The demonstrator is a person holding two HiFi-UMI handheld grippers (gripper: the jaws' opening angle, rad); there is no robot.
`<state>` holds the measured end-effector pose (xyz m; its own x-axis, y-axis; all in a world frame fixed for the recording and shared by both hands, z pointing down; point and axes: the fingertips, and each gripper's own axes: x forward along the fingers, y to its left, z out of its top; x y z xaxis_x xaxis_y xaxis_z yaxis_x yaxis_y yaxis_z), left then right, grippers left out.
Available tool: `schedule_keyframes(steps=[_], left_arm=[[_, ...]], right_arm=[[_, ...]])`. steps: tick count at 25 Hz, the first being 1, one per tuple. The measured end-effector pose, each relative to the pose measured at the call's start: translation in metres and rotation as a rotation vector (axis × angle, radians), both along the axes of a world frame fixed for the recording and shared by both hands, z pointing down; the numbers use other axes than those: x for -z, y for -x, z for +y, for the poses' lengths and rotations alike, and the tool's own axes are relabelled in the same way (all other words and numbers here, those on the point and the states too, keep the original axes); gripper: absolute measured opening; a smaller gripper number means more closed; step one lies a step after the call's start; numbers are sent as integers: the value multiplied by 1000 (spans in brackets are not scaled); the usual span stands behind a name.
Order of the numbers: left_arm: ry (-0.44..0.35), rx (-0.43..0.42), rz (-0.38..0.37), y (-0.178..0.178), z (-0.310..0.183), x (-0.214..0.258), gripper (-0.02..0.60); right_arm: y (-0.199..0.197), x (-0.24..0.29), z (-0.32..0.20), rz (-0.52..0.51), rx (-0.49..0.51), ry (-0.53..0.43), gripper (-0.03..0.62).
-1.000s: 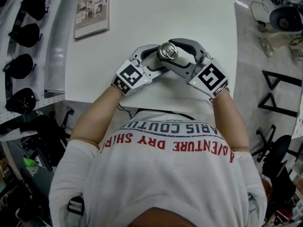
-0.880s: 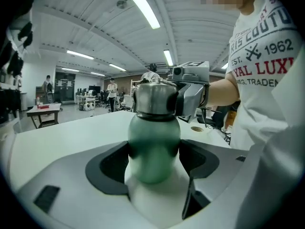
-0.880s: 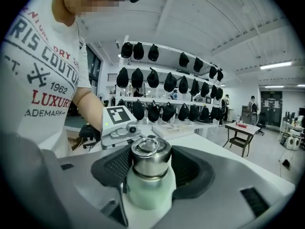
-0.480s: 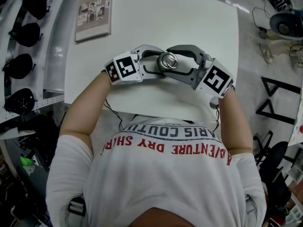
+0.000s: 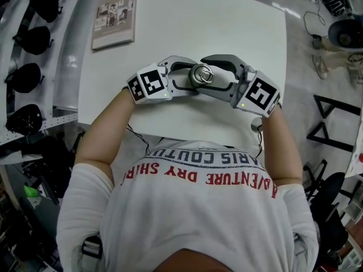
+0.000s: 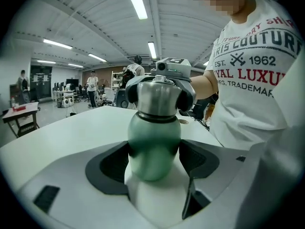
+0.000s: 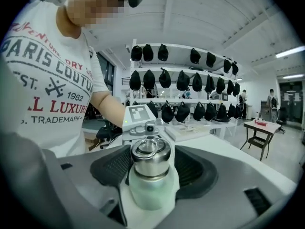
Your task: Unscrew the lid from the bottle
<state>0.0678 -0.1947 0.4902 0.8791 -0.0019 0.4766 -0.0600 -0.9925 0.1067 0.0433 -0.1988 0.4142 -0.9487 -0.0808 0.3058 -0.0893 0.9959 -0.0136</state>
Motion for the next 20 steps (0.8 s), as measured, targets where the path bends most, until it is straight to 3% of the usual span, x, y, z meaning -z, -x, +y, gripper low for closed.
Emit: schedule_keyframes(steps=[3, 10, 20], left_arm=[[-1, 73, 22, -1, 0, 1, 348], [-7, 294, 39, -1, 1, 1, 348], [-18, 580, 72, -4, 0, 2, 348]], right_arm=[[-4, 4, 1, -21, -45, 16, 291], [-16, 1, -1, 16, -226, -50, 301], [-17, -7, -4, 21, -349, -36, 301]])
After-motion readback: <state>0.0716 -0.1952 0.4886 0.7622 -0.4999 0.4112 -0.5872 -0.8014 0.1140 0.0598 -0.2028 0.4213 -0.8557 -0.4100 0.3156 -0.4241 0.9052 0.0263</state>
